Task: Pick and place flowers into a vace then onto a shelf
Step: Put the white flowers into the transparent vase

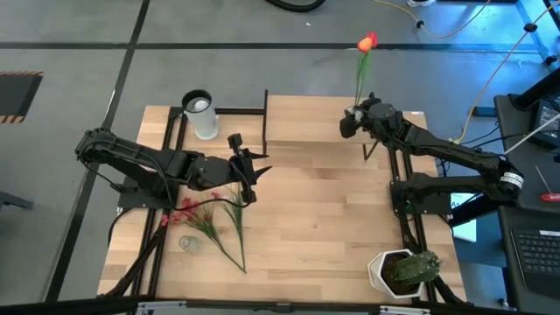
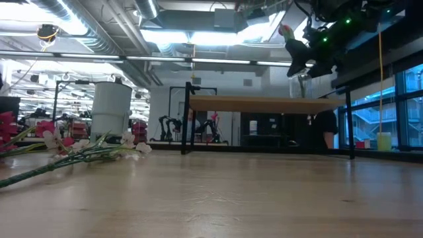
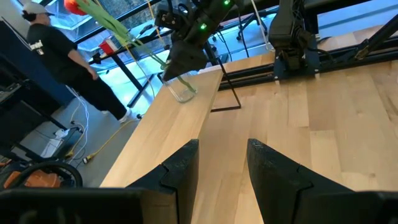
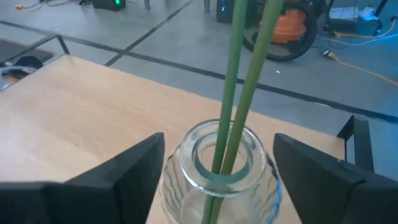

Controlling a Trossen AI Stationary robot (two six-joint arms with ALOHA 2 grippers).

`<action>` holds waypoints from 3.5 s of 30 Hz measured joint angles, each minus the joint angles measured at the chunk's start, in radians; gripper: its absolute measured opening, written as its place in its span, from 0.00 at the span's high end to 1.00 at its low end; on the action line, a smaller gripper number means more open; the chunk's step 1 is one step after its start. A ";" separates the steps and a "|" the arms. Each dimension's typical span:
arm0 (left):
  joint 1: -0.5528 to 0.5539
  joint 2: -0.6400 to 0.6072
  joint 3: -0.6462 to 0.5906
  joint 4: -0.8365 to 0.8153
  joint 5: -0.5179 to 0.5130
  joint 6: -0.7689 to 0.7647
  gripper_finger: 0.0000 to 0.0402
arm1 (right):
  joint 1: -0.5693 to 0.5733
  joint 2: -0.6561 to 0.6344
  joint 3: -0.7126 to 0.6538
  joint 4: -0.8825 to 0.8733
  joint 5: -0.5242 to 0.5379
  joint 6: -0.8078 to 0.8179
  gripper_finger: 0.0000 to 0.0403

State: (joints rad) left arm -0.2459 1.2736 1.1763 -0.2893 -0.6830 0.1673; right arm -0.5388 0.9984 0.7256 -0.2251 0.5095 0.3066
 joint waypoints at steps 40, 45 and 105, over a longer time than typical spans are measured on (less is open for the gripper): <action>-0.062 0.000 0.000 -0.008 0.012 -0.061 0.68 | 0.235 -0.267 0.191 -0.236 -0.325 -0.050 0.13; -0.103 0.000 0.000 -0.014 0.045 -0.122 0.68 | 0.419 -0.183 0.191 -0.233 -0.327 -0.023 0.13; -0.026 0.440 -0.008 -0.500 0.685 -1.545 0.60 | 0.763 -0.033 -0.242 0.143 -0.425 -0.137 0.13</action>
State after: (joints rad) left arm -0.2722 1.7131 1.1680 -0.7897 0.0017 -1.3777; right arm 0.2245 0.9649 0.4831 -0.0822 0.0845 0.1699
